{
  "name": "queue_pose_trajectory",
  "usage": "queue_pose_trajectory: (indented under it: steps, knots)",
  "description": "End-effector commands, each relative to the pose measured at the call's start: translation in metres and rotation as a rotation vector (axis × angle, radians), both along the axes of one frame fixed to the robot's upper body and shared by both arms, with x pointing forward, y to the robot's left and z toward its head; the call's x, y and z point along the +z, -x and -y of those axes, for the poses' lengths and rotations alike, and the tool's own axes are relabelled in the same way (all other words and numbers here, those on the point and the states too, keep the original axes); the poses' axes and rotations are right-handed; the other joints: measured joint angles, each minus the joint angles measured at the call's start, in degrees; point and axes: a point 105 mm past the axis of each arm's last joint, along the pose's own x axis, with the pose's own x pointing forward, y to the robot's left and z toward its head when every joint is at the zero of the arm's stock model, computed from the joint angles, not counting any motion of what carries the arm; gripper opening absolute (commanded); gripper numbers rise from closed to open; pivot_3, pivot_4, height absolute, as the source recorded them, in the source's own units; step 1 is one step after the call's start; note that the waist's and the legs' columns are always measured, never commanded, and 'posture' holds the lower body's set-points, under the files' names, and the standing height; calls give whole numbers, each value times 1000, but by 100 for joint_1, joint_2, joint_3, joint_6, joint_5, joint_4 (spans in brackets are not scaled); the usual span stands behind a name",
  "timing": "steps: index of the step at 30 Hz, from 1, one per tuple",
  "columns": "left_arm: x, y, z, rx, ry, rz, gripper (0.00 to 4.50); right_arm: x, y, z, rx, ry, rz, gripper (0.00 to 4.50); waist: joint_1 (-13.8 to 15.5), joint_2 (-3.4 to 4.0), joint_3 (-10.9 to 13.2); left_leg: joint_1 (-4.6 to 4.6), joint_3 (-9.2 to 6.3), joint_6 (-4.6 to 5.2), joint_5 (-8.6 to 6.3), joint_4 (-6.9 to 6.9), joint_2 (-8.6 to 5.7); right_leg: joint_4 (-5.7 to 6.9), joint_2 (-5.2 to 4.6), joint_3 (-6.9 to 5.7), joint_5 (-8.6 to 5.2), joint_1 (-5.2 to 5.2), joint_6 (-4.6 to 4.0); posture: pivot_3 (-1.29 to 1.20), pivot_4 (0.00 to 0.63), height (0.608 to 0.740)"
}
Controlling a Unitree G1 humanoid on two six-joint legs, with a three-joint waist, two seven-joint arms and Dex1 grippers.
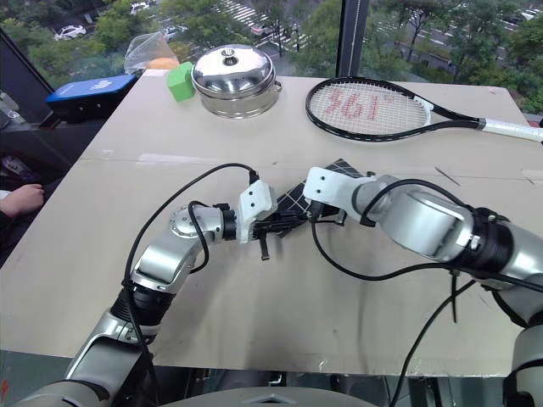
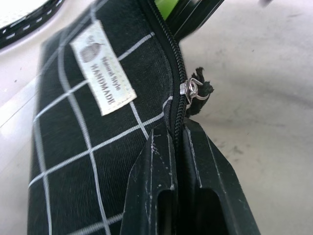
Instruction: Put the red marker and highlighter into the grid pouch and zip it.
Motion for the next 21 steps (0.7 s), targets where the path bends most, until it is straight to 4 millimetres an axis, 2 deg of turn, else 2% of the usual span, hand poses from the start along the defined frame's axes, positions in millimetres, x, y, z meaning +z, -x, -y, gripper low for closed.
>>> queue_pose_trajectory:
  steps: [1,5,9,13,16,21]
  knots:
    - [13,0,6,-12,27,47,0,11,-9,5,57,-18,58,2642,40,0,0,-2,0,-2,1,4,0,-1,0,-1,0,2,0,0,150,740]
    - [12,-8,-4,50,35,27,0,29,1,21,14,-164,18,4456,82,-2,1,-5,1,-12,7,12,-1,-3,-2,-2,0,6,1,0,150,740]
    - [15,-15,-10,89,52,10,0,55,39,31,-2,-519,-154,4456,85,-4,2,-2,-3,-3,1,16,4,-1,-2,-8,1,15,0,0,150,740]
    - [18,-19,-10,92,53,8,0,55,69,30,9,-699,-256,4456,75,-1,1,10,-21,3,-3,20,10,-8,-3,-24,1,41,-1,0,150,740]
    - [20,-22,-10,83,46,12,0,53,72,23,-42,-810,-257,4456,73,7,4,11,-22,4,-4,19,12,-5,-5,-6,3,39,-5,0,150,740]
    - [22,-24,-8,67,41,17,0,36,68,5,-133,-865,-273,4456,76,5,3,10,-18,4,-4,21,7,1,-4,7,3,32,-6,0,150,740]
